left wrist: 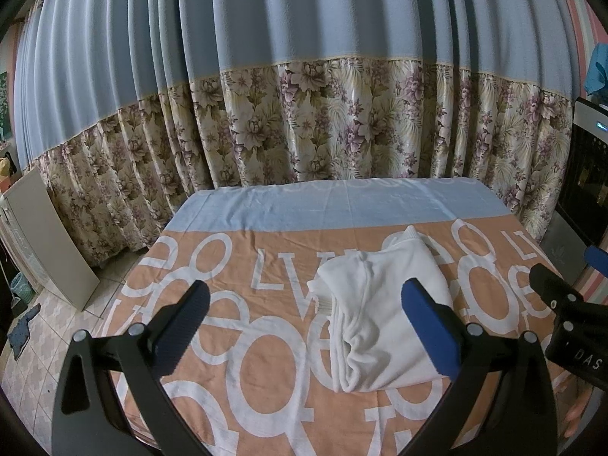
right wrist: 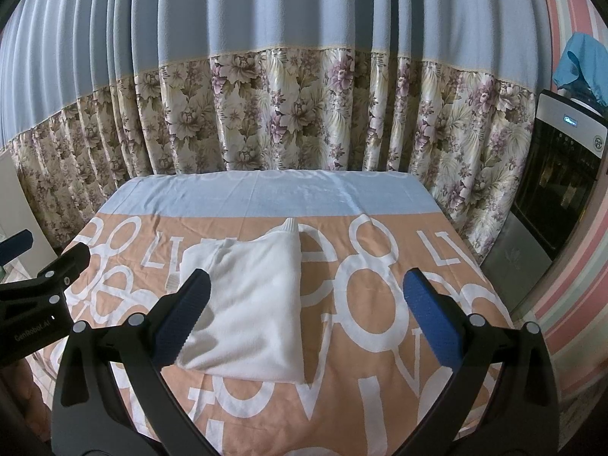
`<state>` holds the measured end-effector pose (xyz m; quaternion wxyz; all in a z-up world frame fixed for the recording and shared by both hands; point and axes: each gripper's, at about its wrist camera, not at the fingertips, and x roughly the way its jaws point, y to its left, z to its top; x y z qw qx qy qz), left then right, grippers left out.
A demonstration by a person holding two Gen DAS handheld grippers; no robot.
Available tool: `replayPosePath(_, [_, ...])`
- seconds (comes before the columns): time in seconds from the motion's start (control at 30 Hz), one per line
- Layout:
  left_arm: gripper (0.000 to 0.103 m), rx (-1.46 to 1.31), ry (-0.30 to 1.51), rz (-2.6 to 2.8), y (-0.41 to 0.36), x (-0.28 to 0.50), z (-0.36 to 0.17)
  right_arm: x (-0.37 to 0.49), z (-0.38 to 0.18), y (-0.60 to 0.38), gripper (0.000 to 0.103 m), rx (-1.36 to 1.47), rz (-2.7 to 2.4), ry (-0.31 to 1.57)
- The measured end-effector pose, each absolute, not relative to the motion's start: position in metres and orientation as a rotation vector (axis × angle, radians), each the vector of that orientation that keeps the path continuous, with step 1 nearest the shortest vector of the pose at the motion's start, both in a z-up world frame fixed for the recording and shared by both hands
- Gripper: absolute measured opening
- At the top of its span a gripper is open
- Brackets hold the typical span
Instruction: Fold small clothes
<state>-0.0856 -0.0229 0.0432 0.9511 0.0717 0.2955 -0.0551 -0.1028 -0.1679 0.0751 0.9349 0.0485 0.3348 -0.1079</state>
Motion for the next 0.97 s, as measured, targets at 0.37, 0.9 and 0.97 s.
replayPosePath(0.37, [0.101,0.150,0.603,-0.133,-0.018,-0.083,0.044,-0.103,0.075,-0.168,0.100,0.098,-0.221,0.684])
replayPosePath(0.9, [0.101,0.140,0.604,-0.125,-0.005,-0.083,0.044,-0.102,0.075,-0.170,0.100,0.097,-0.222,0.686])
replayPosePath(0.97, [0.101,0.141,0.605,-0.121,-0.006,-0.083,0.043,-0.102,0.075,-0.171,0.100,0.098,-0.223,0.685])
